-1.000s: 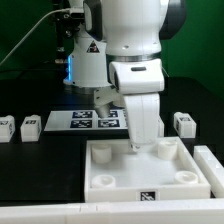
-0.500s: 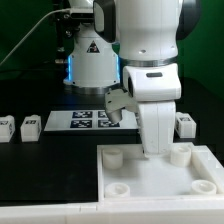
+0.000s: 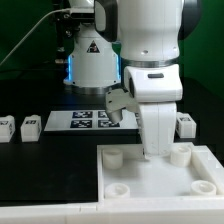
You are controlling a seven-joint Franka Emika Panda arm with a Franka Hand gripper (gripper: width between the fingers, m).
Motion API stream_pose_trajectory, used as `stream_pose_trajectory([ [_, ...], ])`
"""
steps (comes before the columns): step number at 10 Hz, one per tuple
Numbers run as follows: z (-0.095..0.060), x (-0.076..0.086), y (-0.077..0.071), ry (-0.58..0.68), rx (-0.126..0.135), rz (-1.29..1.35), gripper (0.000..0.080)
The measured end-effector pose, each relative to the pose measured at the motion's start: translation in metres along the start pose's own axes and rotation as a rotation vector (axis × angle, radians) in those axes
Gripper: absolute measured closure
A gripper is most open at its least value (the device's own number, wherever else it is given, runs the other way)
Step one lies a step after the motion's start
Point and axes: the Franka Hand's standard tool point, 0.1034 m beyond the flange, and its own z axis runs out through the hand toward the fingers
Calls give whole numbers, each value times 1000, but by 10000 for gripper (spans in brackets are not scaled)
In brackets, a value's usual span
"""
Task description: Assemble one leg
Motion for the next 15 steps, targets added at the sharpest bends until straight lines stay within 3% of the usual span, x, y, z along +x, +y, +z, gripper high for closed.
stream_pose_trajectory([
  [1, 0, 0, 0, 0, 0, 0, 449],
  [3, 0, 0, 0, 0, 0, 1, 204],
  [6, 0, -1, 0, 0, 0, 2, 153],
  [13, 0, -2, 0, 0, 0, 3, 151],
  [15, -17, -1, -6, -22, 29, 173, 151],
])
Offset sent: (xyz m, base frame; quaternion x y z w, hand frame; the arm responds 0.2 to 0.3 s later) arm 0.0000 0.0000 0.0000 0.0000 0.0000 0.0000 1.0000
